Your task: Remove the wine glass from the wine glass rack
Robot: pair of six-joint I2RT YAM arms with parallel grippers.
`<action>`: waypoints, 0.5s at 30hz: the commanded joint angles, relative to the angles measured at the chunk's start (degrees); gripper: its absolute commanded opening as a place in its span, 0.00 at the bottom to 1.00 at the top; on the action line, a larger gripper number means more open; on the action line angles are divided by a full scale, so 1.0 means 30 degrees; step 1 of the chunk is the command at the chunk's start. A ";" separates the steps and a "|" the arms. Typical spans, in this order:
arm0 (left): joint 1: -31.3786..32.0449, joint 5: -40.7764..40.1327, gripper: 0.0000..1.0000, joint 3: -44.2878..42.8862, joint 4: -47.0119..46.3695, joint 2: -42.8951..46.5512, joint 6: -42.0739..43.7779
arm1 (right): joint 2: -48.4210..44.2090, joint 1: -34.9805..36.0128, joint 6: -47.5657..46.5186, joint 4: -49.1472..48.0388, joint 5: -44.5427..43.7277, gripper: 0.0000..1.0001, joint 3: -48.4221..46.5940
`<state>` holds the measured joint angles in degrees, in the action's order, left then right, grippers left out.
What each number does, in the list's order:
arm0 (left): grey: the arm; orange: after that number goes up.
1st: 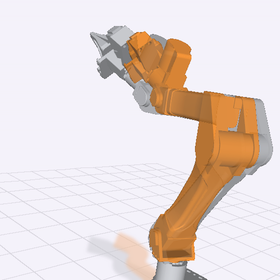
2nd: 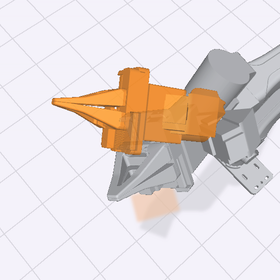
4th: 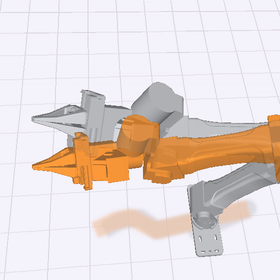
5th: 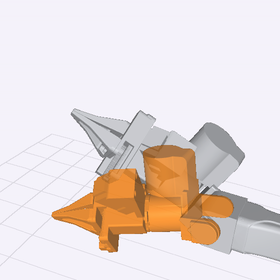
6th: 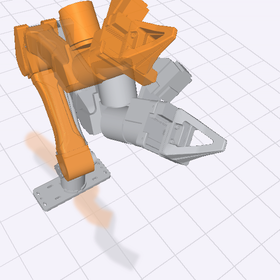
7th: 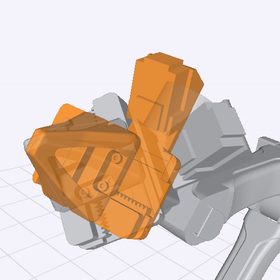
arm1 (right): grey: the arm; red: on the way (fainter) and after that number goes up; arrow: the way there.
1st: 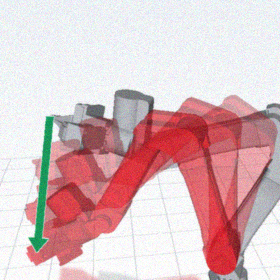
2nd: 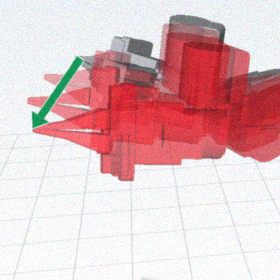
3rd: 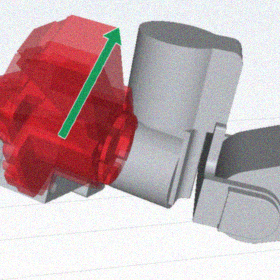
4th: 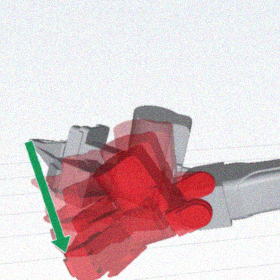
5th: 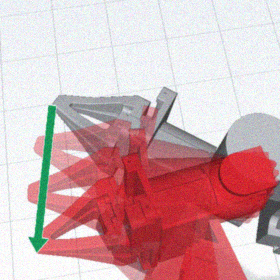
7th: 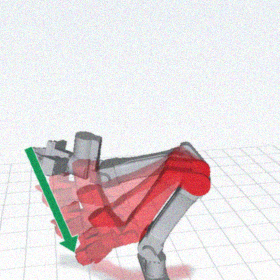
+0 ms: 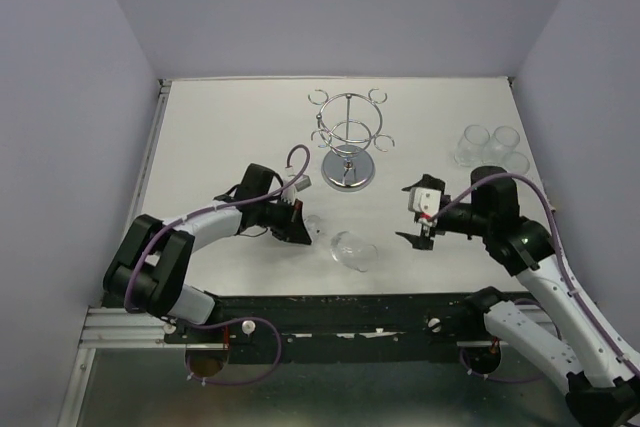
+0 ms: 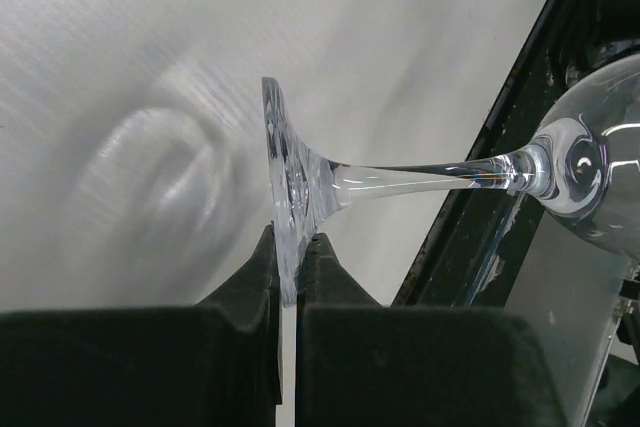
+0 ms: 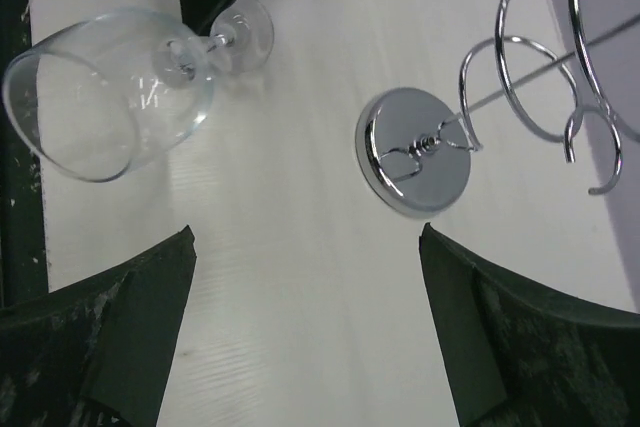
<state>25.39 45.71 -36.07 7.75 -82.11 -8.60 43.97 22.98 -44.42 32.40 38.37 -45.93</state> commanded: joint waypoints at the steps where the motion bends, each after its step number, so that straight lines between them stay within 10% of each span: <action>1: -0.0873 0.2632 0.00 0.0276 -0.2373 -0.0696 -0.2256 | -0.0740 0.1331 -0.6863 0.0911 -0.0925 1.00 0.0985; 15: -0.1665 0.3601 0.00 0.0336 -0.4106 -0.1782 -0.3783 | 0.1603 0.6957 -0.5820 -0.0339 -0.2829 1.00 0.0399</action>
<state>21.10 52.14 -34.70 -1.26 -87.24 -18.39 47.16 41.41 -64.47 35.27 32.56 -44.03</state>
